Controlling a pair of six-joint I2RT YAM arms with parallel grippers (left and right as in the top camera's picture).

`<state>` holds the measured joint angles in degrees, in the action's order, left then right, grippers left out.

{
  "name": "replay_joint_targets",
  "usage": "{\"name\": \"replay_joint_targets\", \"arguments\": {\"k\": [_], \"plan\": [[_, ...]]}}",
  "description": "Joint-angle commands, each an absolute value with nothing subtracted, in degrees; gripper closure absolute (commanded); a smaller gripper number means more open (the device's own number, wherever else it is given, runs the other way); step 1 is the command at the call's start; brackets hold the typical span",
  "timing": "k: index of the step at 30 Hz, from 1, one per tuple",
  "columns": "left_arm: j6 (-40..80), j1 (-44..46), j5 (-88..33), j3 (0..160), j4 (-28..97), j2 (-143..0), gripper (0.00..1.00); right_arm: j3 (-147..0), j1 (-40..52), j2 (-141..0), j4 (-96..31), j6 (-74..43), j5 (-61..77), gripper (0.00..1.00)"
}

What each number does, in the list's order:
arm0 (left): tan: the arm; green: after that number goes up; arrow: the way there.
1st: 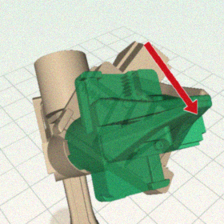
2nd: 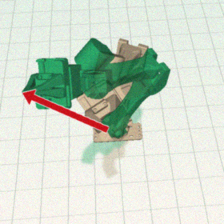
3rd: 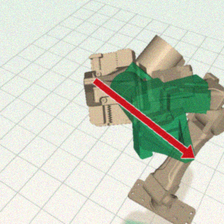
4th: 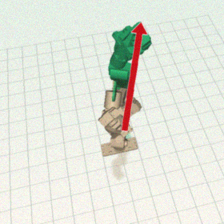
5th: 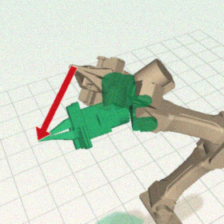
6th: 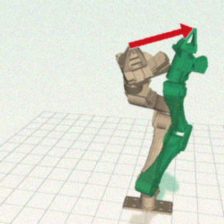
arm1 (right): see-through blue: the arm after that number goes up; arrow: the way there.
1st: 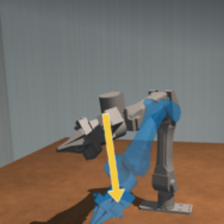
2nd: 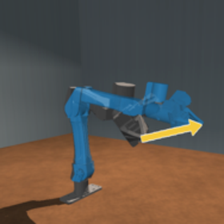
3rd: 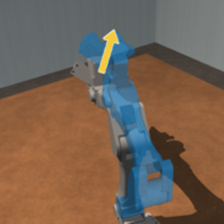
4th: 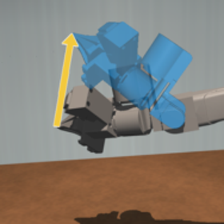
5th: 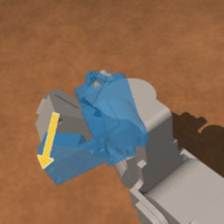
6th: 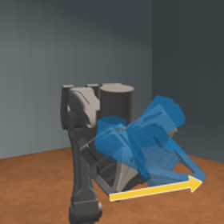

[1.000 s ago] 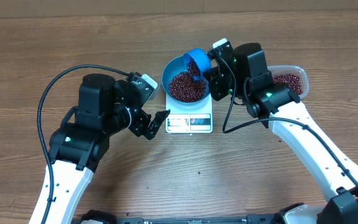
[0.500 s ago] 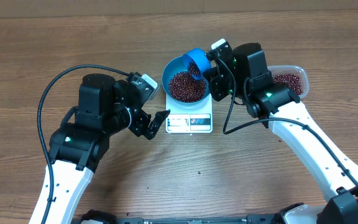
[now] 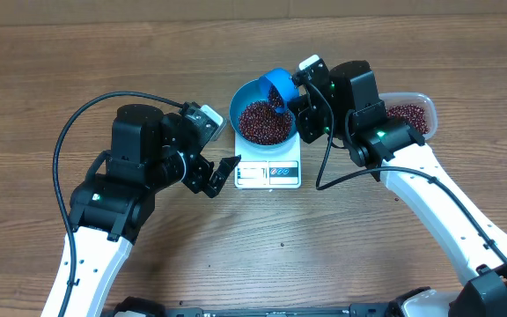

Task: Scoop item into bowl and weigh 150g on scale
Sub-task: 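Tilt the scoop slowly to trickle beans into the teal bowl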

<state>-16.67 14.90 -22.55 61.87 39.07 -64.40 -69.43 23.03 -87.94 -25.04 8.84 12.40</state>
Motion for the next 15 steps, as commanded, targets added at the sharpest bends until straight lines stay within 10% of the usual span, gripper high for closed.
{"name": "replay_joint_targets", "arguments": {"k": [1, 15], "plan": [[-16.27, 14.68, -23.81, 63.26, 39.00, -64.51, 0.01, -70.85, 23.24, -87.59, -24.53, 9.10, 12.03, 0.96], [-16.27, 14.68, -23.81, 63.26, 39.00, -64.51, 0.00, -70.85, 23.24, -87.59, -25.39, 7.55, 12.05, 0.96]]}}
